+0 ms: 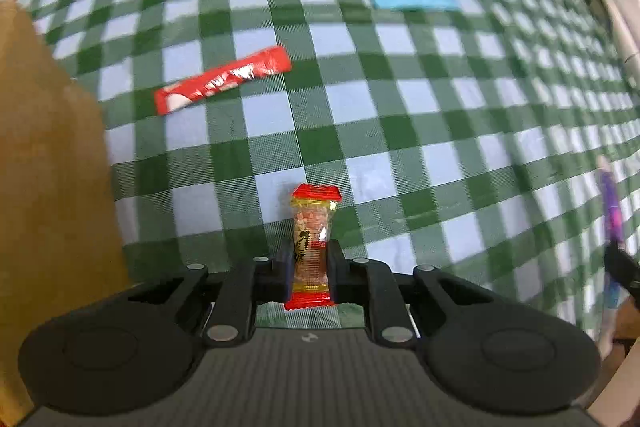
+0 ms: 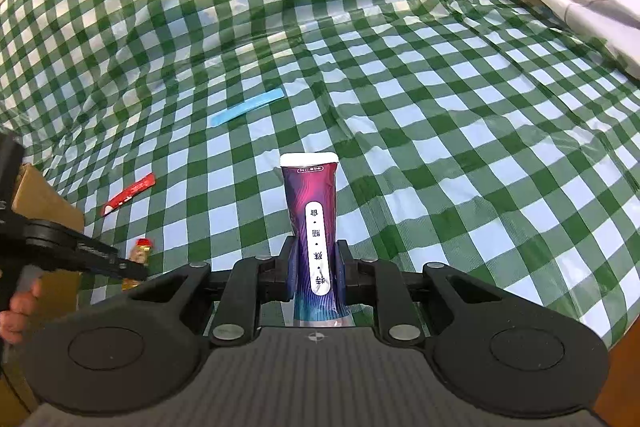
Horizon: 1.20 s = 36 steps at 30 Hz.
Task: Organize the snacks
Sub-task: 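Carry the candy and purple bar over the box with both tools, then lower both tools into the box and open them to release the snacks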
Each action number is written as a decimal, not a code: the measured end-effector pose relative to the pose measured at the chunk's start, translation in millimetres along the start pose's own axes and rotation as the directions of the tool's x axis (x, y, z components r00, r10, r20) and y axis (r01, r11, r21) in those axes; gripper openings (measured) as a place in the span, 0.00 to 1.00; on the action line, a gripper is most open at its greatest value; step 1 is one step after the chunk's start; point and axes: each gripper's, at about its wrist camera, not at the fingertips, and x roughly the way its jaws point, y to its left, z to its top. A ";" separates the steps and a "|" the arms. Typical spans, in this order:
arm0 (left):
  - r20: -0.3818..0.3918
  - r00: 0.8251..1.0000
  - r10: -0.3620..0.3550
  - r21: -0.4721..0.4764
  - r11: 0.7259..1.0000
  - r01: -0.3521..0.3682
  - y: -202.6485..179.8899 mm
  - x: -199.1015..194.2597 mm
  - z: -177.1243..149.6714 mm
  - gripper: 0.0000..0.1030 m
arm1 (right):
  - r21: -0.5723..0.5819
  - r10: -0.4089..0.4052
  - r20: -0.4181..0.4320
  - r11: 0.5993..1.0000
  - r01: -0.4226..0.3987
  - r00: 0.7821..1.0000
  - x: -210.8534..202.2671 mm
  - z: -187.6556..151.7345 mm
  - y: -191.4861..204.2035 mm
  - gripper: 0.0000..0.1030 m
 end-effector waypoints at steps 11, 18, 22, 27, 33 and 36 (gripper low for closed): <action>0.181 0.980 0.079 -0.053 0.996 -0.070 27.2 -159.3 -75.1 0.17 | -0.051 0.078 0.057 0.996 -0.075 0.995 -63.3 -3.4 58.2 0.19; 0.272 0.952 0.139 -0.116 0.987 -0.111 76.0 -241.2 -139.2 0.17 | -0.136 0.237 0.027 0.963 -0.232 0.971 -119.0 -28.0 137.1 0.19; 0.295 0.940 0.172 -0.168 0.978 -0.126 103.8 -264.7 -169.3 0.17 | -0.183 0.330 -0.042 0.925 -0.332 0.943 -137.8 -44.2 188.0 0.19; 0.308 0.933 0.188 -0.214 0.969 -0.125 139.6 -281.2 -194.7 0.17 | -0.263 0.374 -0.079 0.887 -0.381 0.924 -152.6 -51.5 240.2 0.19; 0.302 0.935 0.187 -0.264 0.959 -0.107 171.3 -285.1 -207.8 0.17 | -0.321 0.377 -0.110 0.862 -0.392 0.920 -156.8 -54.9 271.3 0.19; 0.301 0.934 0.190 -0.274 0.956 -0.106 181.1 -283.3 -210.6 0.17 | -0.338 0.369 -0.126 0.857 -0.389 0.921 -155.8 -58.9 279.7 0.19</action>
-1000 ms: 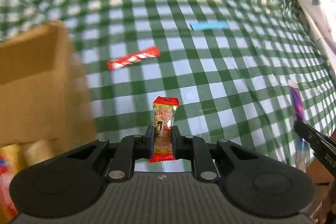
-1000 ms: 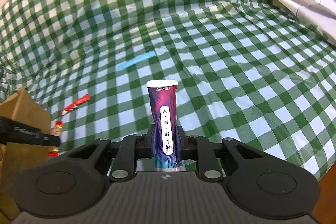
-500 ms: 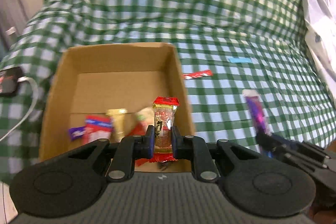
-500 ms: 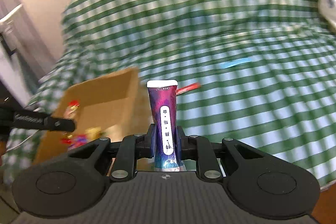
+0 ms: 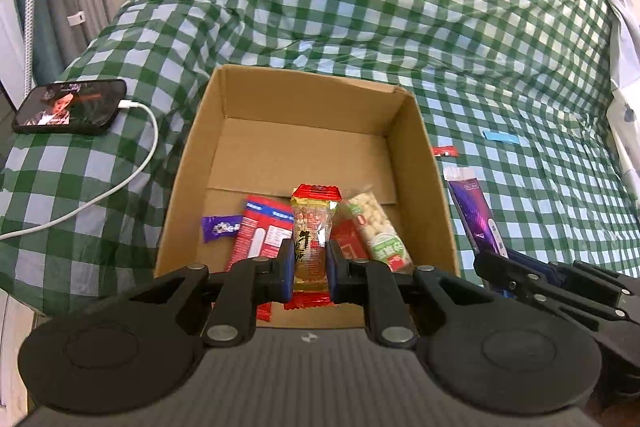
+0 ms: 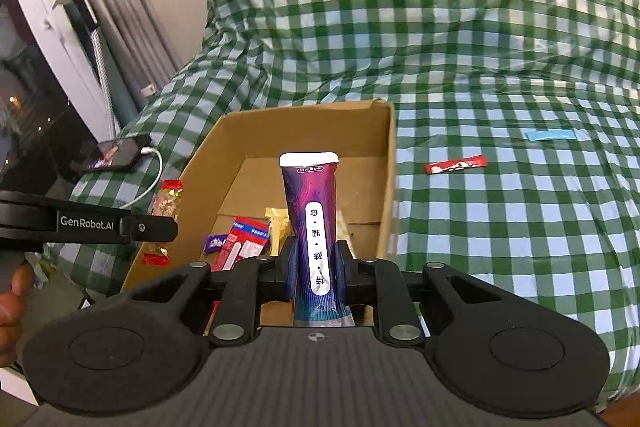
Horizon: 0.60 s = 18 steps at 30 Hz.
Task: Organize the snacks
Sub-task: 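Lower both tools into the box and open them to release the snacks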
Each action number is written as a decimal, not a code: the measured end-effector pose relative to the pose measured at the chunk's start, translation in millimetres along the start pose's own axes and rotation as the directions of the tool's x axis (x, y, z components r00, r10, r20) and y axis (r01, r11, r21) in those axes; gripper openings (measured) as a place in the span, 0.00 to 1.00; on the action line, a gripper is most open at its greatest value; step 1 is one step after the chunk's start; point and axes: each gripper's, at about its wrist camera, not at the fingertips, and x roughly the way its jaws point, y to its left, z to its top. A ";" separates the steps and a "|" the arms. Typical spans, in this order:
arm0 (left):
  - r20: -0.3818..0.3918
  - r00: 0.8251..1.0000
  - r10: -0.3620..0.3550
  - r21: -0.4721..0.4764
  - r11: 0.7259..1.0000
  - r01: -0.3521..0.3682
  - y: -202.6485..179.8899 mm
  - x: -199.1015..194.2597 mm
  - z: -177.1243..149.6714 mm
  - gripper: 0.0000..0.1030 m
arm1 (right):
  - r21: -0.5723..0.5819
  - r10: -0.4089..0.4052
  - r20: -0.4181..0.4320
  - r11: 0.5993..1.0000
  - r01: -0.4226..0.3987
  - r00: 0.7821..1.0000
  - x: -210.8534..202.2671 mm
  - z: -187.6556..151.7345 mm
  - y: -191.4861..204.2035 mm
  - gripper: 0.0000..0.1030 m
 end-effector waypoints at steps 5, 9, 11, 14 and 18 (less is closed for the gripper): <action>-0.014 1.000 -0.002 -0.012 1.000 0.002 10.1 9.9 3.6 0.17 | -0.010 -0.002 -0.022 1.000 0.001 1.000 14.2 1.5 7.0 0.19; -0.023 1.000 0.006 -0.017 1.000 -0.006 11.6 21.7 7.6 0.17 | -0.017 0.002 -0.041 1.000 -0.003 0.999 25.1 1.2 8.7 0.19; -0.032 0.999 0.009 -0.018 1.000 -0.010 13.6 27.2 8.5 0.17 | -0.018 0.003 -0.050 1.000 -0.004 0.999 30.6 1.7 9.2 0.19; -0.041 0.999 0.014 -0.018 1.000 -0.015 16.0 34.6 9.7 0.17 | -0.019 0.003 -0.062 1.000 -0.005 0.998 39.2 2.4 10.2 0.19; -0.054 0.998 0.017 -0.020 1.000 -0.018 19.5 44.0 13.0 0.17 | -0.019 0.006 -0.078 1.000 -0.007 0.997 48.9 2.9 10.9 0.19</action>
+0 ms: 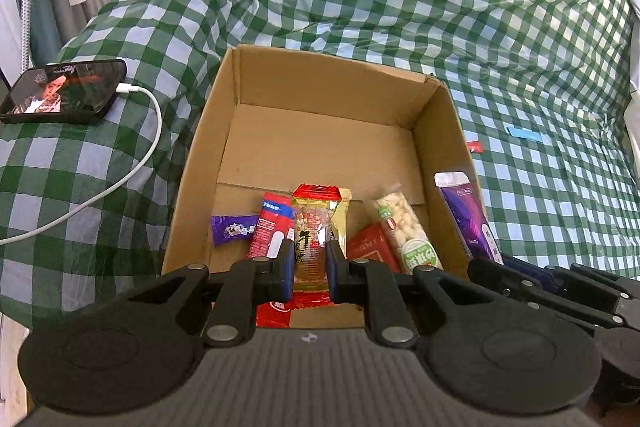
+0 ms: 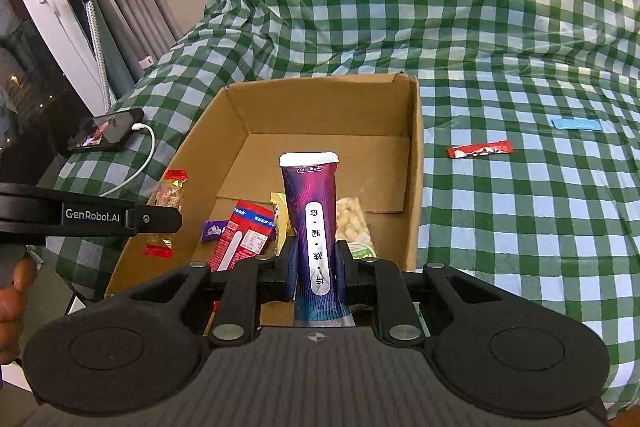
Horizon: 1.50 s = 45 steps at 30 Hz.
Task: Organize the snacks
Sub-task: 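Lower both tools into the box and open them to release the snacks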
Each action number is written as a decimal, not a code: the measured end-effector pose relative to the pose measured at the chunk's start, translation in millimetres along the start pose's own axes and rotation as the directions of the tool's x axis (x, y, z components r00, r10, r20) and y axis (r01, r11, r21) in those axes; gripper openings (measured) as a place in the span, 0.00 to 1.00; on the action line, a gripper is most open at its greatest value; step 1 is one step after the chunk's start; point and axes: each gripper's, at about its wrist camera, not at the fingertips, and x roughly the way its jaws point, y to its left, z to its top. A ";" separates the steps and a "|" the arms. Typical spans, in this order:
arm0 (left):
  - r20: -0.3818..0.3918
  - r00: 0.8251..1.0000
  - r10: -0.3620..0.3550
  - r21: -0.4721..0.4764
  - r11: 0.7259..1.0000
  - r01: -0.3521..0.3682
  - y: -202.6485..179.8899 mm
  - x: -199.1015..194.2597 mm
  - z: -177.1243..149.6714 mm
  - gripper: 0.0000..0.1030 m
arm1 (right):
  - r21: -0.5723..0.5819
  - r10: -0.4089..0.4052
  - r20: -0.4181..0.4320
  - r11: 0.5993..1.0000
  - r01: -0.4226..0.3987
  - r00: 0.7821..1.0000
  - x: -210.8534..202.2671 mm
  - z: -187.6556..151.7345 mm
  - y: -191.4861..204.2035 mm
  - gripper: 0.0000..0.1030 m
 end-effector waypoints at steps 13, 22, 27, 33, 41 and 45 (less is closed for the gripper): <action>-0.023 1.000 0.013 0.003 1.000 -0.013 9.4 22.0 5.9 0.17 | -0.006 0.005 -0.044 1.000 -0.005 0.999 28.5 7.1 3.0 0.19; -0.039 0.999 0.026 0.001 1.000 -0.026 15.8 34.4 7.4 0.17 | -0.011 -0.001 -0.068 1.000 0.000 0.998 41.6 8.7 3.4 0.19; -0.049 0.998 0.031 0.004 1.000 -0.031 16.8 39.8 7.8 0.17 | -0.010 -0.005 -0.076 1.000 0.004 0.997 47.1 9.4 5.3 0.19; -0.058 0.997 0.042 0.013 0.999 -0.042 16.8 46.9 9.3 0.17 | -0.010 -0.009 -0.085 1.000 0.008 0.996 51.8 9.7 5.0 0.19; -0.071 0.995 0.068 0.021 0.998 -0.067 16.4 57.9 12.0 0.17 | -0.008 -0.015 -0.086 1.000 0.014 0.996 58.0 11.5 4.3 0.19; -0.072 0.995 0.062 0.023 0.998 -0.061 17.0 61.5 15.4 0.45 | 0.000 -0.021 -0.084 1.000 0.021 0.996 61.1 12.9 2.4 0.24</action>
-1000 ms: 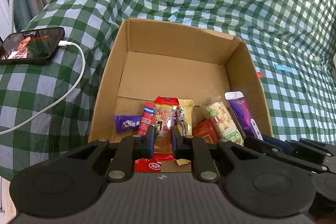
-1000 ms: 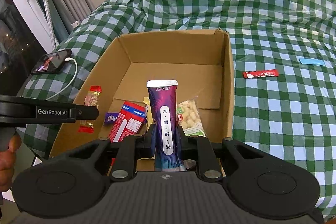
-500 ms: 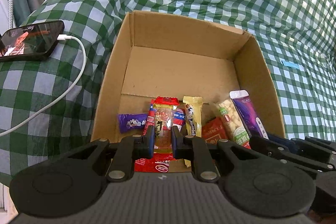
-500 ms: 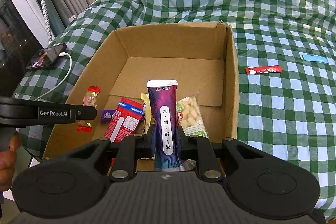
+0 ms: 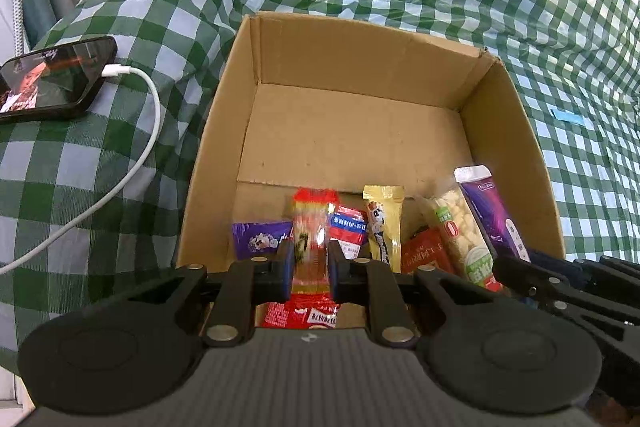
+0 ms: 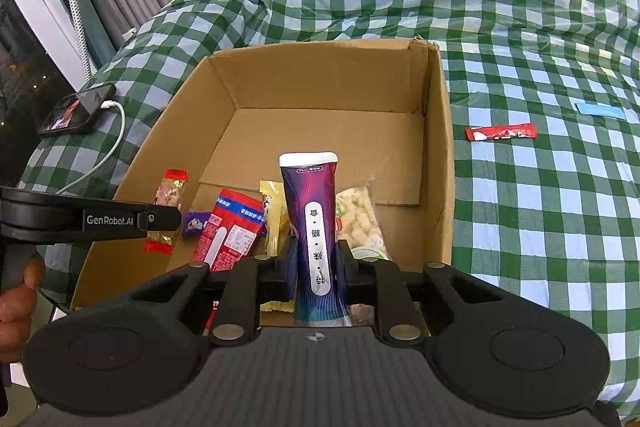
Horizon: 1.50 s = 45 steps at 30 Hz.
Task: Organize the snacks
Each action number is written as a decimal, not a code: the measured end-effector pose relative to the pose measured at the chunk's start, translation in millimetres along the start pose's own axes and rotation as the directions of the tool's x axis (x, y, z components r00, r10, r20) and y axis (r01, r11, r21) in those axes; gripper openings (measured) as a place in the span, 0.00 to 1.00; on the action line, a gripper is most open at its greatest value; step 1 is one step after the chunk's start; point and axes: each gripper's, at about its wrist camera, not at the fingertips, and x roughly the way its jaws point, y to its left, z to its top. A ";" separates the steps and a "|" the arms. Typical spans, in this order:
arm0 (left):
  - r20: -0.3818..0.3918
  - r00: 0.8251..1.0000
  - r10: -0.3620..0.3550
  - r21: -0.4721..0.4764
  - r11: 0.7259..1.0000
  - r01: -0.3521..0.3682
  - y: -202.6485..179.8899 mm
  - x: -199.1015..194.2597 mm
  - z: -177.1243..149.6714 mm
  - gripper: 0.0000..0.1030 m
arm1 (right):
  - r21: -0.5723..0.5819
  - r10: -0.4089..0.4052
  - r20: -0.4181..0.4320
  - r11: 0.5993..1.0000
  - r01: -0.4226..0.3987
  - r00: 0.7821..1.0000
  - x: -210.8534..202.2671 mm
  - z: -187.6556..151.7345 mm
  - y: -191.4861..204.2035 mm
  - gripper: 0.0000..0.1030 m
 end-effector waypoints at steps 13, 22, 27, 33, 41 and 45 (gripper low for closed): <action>0.071 0.995 0.071 0.006 0.997 -0.072 10.7 -45.5 -34.3 1.00 | 0.003 -0.003 -0.004 1.000 0.003 1.000 -35.2 -15.1 7.2 0.80; 0.131 0.990 0.059 0.011 0.998 -0.061 7.1 -96.8 -65.4 1.00 | -0.008 -0.008 0.017 1.000 0.008 1.000 -76.7 -36.9 19.9 0.84; 0.174 0.983 0.051 0.004 0.999 -0.053 4.7 -120.8 -76.1 1.00 | -0.018 -0.019 0.058 1.000 0.020 0.998 -99.5 -45.5 26.8 0.88; 0.216 0.975 0.043 0.015 0.999 -0.047 -4.9 -144.2 -89.4 1.00 | -0.028 -0.029 0.098 0.999 0.032 0.995 -122.9 -57.9 32.1 0.90; 0.263 0.964 0.033 0.043 0.998 -0.046 -17.1 -169.2 -105.9 1.00 | -0.045 -0.030 0.135 0.998 0.036 0.990 -148.7 -73.7 38.4 0.93; 0.273 0.961 0.030 0.055 0.997 -0.047 -20.6 -178.0 -113.1 1.00 | -0.041 -0.036 0.160 0.998 0.043 0.986 -160.6 -79.8 39.4 0.96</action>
